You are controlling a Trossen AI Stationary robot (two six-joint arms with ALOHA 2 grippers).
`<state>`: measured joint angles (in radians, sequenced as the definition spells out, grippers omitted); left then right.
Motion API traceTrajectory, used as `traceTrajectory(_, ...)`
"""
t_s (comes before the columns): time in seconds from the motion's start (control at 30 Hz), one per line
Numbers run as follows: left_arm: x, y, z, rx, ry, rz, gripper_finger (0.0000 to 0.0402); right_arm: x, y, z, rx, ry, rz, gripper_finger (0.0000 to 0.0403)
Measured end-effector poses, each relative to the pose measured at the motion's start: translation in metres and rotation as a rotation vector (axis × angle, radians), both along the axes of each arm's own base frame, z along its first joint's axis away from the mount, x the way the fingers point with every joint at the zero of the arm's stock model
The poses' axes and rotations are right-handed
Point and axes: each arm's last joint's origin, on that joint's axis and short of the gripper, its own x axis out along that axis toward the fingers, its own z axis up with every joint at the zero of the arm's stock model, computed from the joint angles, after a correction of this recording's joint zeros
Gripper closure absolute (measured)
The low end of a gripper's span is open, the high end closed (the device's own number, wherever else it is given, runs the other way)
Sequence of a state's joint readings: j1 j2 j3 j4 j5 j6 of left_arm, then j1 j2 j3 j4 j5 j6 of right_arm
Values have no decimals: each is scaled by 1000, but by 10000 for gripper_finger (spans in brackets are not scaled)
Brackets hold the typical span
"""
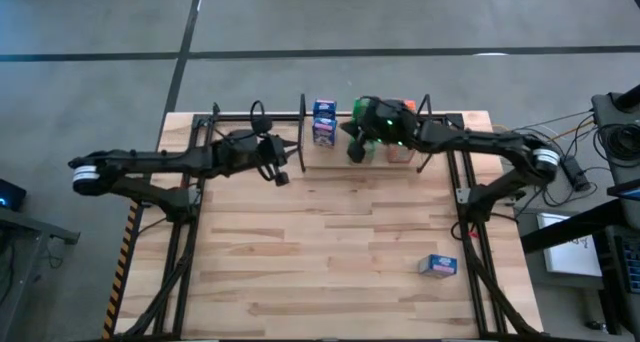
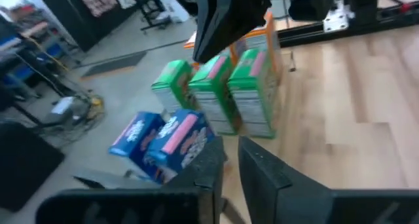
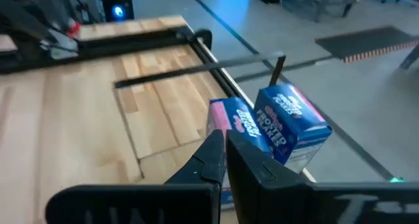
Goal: Stack cereal on shelf
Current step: Put the left blue cereal box aligned with the other blue cereal box on the shelf
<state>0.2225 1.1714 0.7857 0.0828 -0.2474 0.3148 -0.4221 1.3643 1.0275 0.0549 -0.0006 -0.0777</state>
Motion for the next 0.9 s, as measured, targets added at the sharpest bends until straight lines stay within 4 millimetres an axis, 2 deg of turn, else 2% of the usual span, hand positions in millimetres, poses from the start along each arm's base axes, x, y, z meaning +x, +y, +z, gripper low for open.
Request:
traceTrajectory(0.17, -10, 4, -3, 56, -8, 74, 391, 18, -20, -6, 29, 98, -23, 394)
traceTrajectory(0.33, -16, 5, -3, 65, -12, 99, 401, 30, -30, -11, 64, 171, -35, 394)
traceTrajectory(0.9, -18, 5, -8, 61, 7, 101, 401, 39, -43, -26, 98, 220, -72, 394)
